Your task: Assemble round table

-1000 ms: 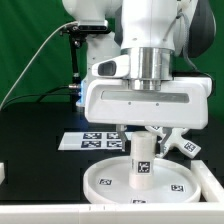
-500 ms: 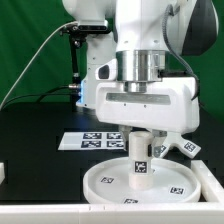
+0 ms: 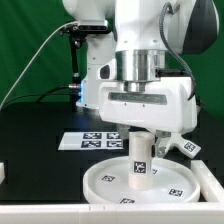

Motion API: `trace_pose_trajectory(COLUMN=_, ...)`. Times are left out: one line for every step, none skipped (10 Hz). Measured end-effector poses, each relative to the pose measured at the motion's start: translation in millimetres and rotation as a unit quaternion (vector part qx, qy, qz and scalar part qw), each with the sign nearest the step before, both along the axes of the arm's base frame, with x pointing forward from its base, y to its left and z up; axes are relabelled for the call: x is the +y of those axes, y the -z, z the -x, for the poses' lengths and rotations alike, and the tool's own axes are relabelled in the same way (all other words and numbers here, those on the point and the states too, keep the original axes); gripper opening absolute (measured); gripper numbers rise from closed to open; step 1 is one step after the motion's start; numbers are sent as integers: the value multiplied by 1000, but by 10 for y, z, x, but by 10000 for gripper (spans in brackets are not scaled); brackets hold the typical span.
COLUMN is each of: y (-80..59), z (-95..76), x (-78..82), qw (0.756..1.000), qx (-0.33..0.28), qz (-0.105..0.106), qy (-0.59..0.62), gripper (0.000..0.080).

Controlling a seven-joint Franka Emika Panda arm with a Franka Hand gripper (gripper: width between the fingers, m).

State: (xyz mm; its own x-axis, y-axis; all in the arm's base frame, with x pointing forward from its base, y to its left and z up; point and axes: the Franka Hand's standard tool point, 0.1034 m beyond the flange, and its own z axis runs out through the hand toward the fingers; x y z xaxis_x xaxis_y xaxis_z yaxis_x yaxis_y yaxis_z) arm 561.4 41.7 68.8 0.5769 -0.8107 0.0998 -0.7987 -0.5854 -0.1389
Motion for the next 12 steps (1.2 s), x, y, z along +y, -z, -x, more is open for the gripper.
trace_pose_trajectory(y=-131, z=-27, x=13, qw=1000, qx=-4, qz=-6, qy=-7, gripper=640)
trace_pose_trajectory(y=-289, z=-61, x=10, qw=1000, qx=-13, qz=-12, qy=-16, gripper=647)
trace_pose_trajectory(y=-367, z=-67, x=48, qw=1000, qx=-13, qz=-17, qy=-19, gripper=647)
trace_pose_trajectory(y=-343, z=-64, x=41, qw=1000, qx=-13, qz=-16, qy=-19, gripper=647)
trace_pose_trajectory(y=-332, z=-61, x=40, qw=1000, qx=-12, qz=-15, qy=-19, gripper=649)
trace_pose_trajectory(y=-334, z=-62, x=42, qw=1000, qx=-12, qz=-15, qy=-19, gripper=649)
trace_pose_trajectory(y=-343, z=-57, x=77, qw=999, qx=-7, qz=-15, qy=-27, gripper=649)
trace_pose_trajectory(y=-415, z=-56, x=182, qw=999, qx=3, qz=-17, qy=-48, gripper=649)
trace_pose_trajectory(y=-519, z=-49, x=276, qw=998, qx=8, qz=-25, qy=-59, gripper=649)
trace_pose_trajectory(y=-637, z=-34, x=408, qw=997, qx=9, qz=-32, qy=-75, gripper=649)
trace_pose_trajectory(y=-675, z=5, x=527, qw=992, qx=9, qz=-24, qy=-124, gripper=649)
trace_pose_trajectory(y=-648, z=48, x=635, qw=986, qx=-2, qz=-9, qy=-166, gripper=649)
